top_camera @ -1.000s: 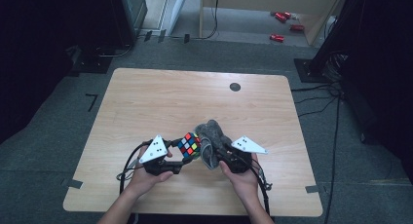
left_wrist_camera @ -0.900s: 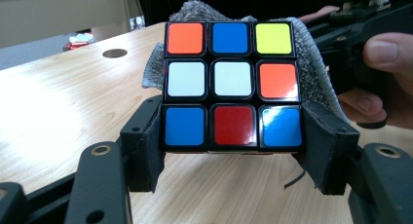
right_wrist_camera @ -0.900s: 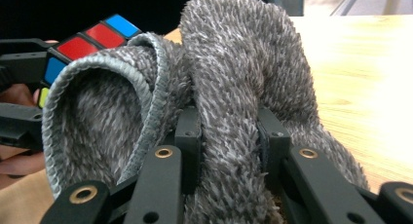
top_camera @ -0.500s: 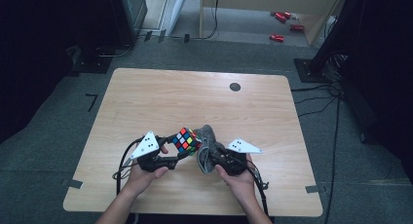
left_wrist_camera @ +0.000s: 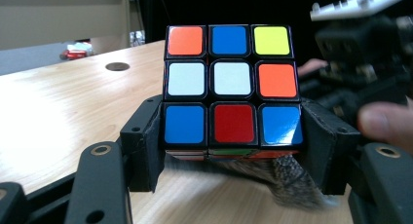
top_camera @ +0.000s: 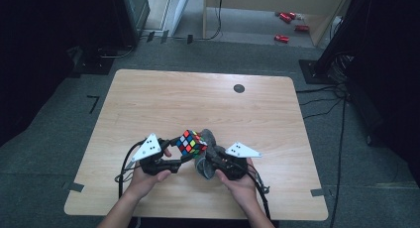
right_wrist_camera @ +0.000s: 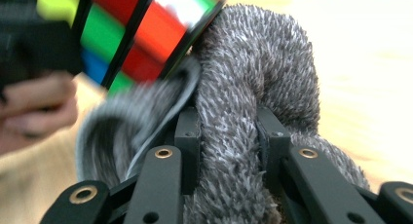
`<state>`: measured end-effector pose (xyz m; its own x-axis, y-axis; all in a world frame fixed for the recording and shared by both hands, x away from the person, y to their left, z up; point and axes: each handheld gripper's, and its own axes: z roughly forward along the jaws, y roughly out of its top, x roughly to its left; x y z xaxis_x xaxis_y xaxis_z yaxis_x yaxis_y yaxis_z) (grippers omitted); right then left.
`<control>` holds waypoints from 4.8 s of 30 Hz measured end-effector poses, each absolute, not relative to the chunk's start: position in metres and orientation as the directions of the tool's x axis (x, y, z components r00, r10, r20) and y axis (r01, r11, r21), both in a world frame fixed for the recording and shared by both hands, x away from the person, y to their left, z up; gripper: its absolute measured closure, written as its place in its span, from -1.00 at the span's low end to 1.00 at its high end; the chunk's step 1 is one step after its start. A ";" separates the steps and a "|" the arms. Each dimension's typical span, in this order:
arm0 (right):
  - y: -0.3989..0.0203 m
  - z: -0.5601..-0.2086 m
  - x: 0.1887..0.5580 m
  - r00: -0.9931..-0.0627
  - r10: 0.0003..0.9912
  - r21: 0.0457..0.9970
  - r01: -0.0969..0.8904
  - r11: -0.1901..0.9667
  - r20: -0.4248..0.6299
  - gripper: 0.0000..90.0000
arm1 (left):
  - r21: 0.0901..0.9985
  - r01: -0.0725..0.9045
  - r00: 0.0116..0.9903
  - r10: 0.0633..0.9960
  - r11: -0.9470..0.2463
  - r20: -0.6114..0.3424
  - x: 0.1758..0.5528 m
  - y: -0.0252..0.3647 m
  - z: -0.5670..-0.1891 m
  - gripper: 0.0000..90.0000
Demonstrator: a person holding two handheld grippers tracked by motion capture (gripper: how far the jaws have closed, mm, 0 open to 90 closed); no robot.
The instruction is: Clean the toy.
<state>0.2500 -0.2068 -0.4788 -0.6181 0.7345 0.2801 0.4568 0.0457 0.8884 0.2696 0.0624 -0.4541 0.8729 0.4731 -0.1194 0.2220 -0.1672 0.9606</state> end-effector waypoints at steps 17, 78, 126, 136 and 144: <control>-0.212 -0.476 0.252 -0.625 0.723 0.890 0.455 0.030 0.295 0.54 | 0.959 0.222 0.876 0.468 -0.177 -0.117 0.269 0.060 -0.456 -0.21; -0.157 -0.492 0.229 -0.748 0.603 0.899 0.423 0.111 0.277 0.53 | 0.954 0.292 0.811 0.547 -0.069 -0.209 0.272 0.059 -0.459 -0.21; -0.179 -0.485 0.238 -0.603 0.732 0.893 0.450 -0.018 0.318 0.53 | 0.965 0.254 0.806 0.565 -0.064 -0.175 0.265 0.055 -0.453 -0.21; -0.186 -0.486 0.240 -0.593 0.745 0.893 0.449 -0.007 0.304 0.53 | 0.967 0.245 0.795 0.585 -0.068 -0.160 0.267 0.060 -0.452 -0.21; -0.221 -0.486 0.255 -0.486 0.850 0.901 0.432 0.030 0.205 0.51 | 0.961 0.270 0.771 0.612 -0.066 -0.174 0.276 0.072 -0.454 -0.21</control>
<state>0.2551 -0.2207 -0.4862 -0.4857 0.8498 0.2047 0.4324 0.0300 0.9012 0.2756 0.0722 -0.4538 0.7714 0.6120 -0.1744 0.2697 -0.0662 0.9607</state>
